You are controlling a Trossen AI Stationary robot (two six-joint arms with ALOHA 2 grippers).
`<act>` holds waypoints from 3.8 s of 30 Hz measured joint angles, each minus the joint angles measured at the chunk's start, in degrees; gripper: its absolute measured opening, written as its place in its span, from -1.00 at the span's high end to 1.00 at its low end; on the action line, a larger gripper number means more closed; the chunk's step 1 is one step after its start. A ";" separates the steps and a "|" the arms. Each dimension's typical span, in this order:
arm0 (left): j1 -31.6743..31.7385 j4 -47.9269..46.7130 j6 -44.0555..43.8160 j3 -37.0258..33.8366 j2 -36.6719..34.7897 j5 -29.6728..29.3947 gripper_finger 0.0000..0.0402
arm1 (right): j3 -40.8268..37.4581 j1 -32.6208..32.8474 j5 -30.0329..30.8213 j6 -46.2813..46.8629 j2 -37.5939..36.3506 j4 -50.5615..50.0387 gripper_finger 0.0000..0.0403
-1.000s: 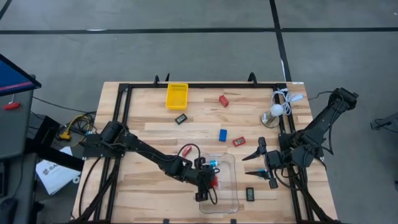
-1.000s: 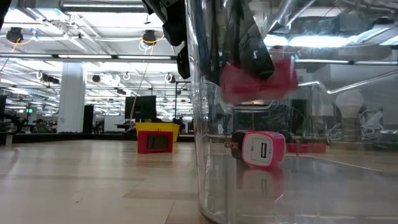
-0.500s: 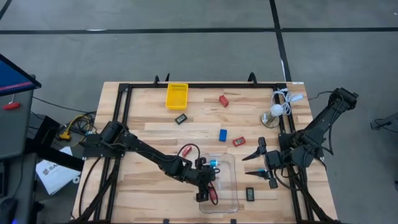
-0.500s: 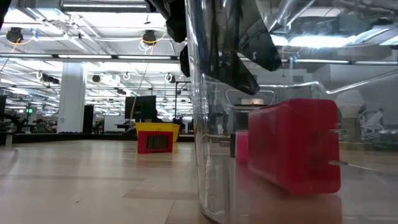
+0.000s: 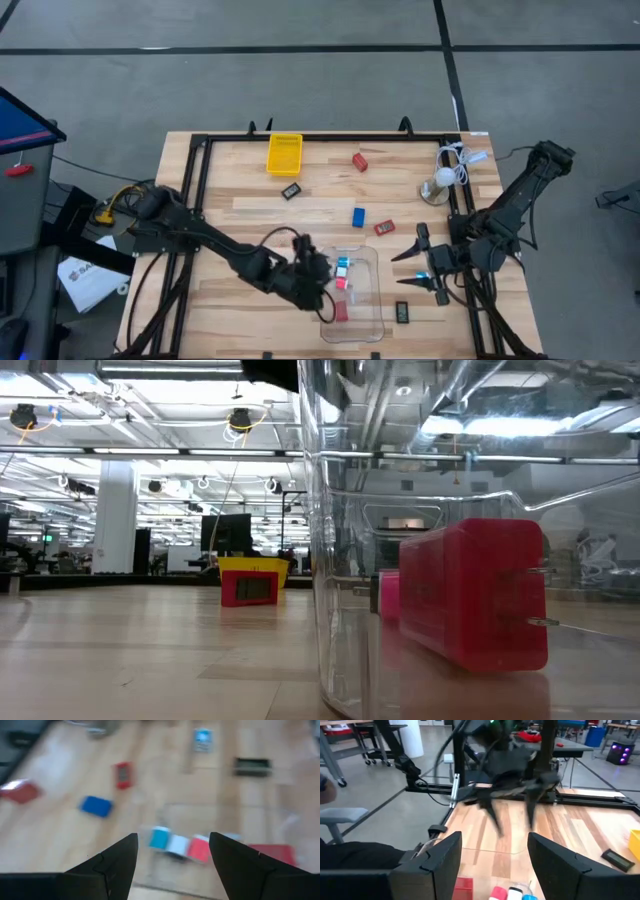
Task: Pick & Place Office items
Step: Put the red power adaptor into the clear bin
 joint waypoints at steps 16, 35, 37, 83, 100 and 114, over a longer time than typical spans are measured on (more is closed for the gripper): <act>-0.33 5.14 -10.41 -39.82 -37.59 6.49 -0.20 | 0.00 1.43 3.22 -0.41 -0.02 -0.14 -0.10; 27.09 46.33 13.55 -64.85 -54.75 29.84 -0.06 | 0.00 -5.03 2.56 1.06 -3.49 -6.48 -0.10; 28.45 45.48 14.02 -64.85 -55.01 30.22 -0.02 | 0.00 -6.05 2.85 2.88 -3.48 -9.39 -0.10; 42.75 31.08 17.02 -82.31 -99.49 51.26 0.32 | 0.00 -18.48 3.72 9.27 -2.66 -11.53 -0.10; 42.74 30.91 13.75 -82.31 -95.05 51.17 0.32 | 0.00 -69.55 -31.75 4.99 1.10 -15.86 -0.10; 42.74 31.60 13.09 -82.38 -95.07 48.57 0.32 | 16.96 -85.29 -38.72 -1.17 32.07 -20.38 -0.10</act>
